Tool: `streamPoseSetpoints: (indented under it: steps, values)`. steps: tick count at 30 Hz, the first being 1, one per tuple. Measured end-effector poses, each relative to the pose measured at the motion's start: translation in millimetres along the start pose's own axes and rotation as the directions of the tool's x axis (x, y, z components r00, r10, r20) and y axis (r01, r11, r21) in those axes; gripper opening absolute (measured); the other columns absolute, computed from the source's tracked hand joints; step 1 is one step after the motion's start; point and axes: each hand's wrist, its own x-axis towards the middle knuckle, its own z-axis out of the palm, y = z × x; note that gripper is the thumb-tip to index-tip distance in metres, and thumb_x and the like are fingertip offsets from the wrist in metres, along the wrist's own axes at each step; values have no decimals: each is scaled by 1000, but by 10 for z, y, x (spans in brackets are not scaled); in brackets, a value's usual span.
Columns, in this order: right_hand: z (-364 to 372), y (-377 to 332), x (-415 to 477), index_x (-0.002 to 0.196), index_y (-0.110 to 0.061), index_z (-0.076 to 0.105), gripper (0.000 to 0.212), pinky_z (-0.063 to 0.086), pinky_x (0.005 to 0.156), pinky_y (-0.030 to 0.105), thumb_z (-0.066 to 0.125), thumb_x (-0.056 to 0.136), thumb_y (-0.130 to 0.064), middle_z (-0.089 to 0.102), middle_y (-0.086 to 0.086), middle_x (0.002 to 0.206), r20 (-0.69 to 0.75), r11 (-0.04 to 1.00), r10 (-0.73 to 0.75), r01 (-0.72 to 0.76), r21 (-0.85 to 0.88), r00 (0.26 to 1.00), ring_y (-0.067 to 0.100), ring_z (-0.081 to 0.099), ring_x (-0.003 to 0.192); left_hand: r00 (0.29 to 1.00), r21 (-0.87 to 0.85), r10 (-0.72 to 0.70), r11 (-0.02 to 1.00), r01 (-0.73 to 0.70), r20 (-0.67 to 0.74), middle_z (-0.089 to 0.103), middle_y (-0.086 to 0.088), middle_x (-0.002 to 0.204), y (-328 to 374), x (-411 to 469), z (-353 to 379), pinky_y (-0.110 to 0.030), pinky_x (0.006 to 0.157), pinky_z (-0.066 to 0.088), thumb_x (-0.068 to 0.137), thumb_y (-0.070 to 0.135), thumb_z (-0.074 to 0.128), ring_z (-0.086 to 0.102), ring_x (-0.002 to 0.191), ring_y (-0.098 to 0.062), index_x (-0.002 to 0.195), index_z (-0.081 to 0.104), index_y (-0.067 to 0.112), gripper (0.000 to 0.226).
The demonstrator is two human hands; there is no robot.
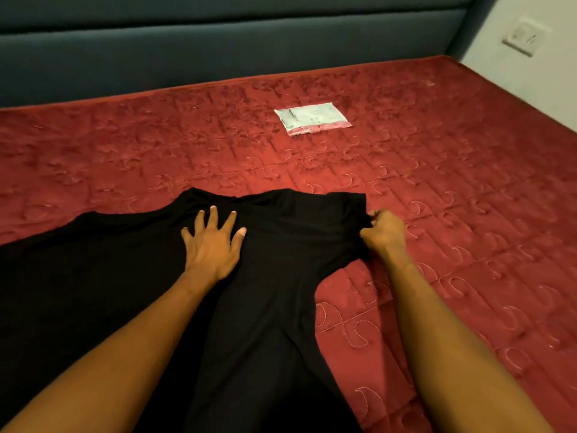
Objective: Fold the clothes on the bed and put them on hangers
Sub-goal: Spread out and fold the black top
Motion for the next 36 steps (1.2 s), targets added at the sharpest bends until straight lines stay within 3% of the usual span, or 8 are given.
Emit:
streamPoseSetpoints:
  steps: [4, 9, 12, 16, 22, 25, 29, 36]
  values:
    - [227, -601, -75, 130, -9, 52, 62, 41, 104, 54, 68, 74, -30, 51, 17, 137, -165, 907, -290, 215, -362, 943, 42, 46, 129, 947, -107, -52, 994, 19, -316, 66, -20, 108, -79, 328, -211, -53, 82, 50, 101, 23, 49, 57, 101, -42, 115, 65, 7, 26]
    - [571, -1169, 84, 141, -17, 51, 57, 41, 101, 49, 61, 84, -21, 52, 11, 138, -15, 685, -621, 534, -496, 783, 37, 49, 127, 992, -72, -111, 992, 107, -51, 66, -20, 114, -347, 798, -451, -46, 85, 54, 97, 30, 61, 63, 105, -42, 139, 49, 19, 45]
    - [728, -1256, 204, 129, -11, 60, 38, 50, 94, 43, 66, 95, -26, 62, 18, 127, 215, 706, -506, 544, -454, 835, 41, 60, 117, 993, -56, -98, 994, 95, -59, 66, -22, 115, -405, 952, -495, -45, 87, 56, 93, 22, 62, 64, 105, -43, 116, 65, 13, 25]
    - [737, -1320, 326, 96, -7, 66, 7, 47, 72, 38, 60, 91, -6, 66, 19, 104, -37, 868, -464, 445, -219, 885, 40, 65, 95, 958, -186, -173, 974, 131, -230, 63, -28, 106, -402, 1155, -566, -46, 79, 52, 92, 10, 57, 63, 99, -48, 109, 61, 1, 19]
    - [864, -994, 201, 117, -2, 61, 36, 48, 90, 39, 57, 84, 9, 56, 18, 121, -28, 885, -466, 465, -25, 885, 39, 60, 104, 959, -377, -186, 921, 95, -213, 60, -23, 102, -281, 952, -312, -48, 84, 50, 90, -5, 53, 61, 103, -44, 132, 47, 3, 43]
    - [727, -722, 39, 118, -5, 61, 33, 48, 93, 43, 60, 85, -4, 58, 15, 121, -194, 910, -411, 415, -19, 891, 36, 59, 107, 981, -265, 57, 959, -105, -183, 38, -26, 154, 31, 571, 16, -55, 121, 24, 97, 15, 53, 29, 148, -43, 151, 38, 7, 57]
    - [408, -371, -16, 122, -6, 57, 64, 44, 99, 50, 76, 77, -48, 58, 16, 124, -353, 989, -42, -10, -146, 935, 39, 55, 118, 921, -80, 386, 917, -390, -53, 28, -14, 165, 634, 215, 317, -56, 125, 13, 97, 49, 23, 16, 155, -34, 154, 40, 26, 63]
    - [163, -123, 301, 106, -5, 74, 24, 53, 88, 42, 61, 98, -24, 72, 23, 109, -306, 953, 181, -90, 288, 935, 42, 68, 106, 942, 73, 298, 947, -312, 155, -12, -9, 169, 1095, 408, 424, -78, 111, -7, 94, 77, 12, -17, 152, -44, 156, -5, 52, 69]
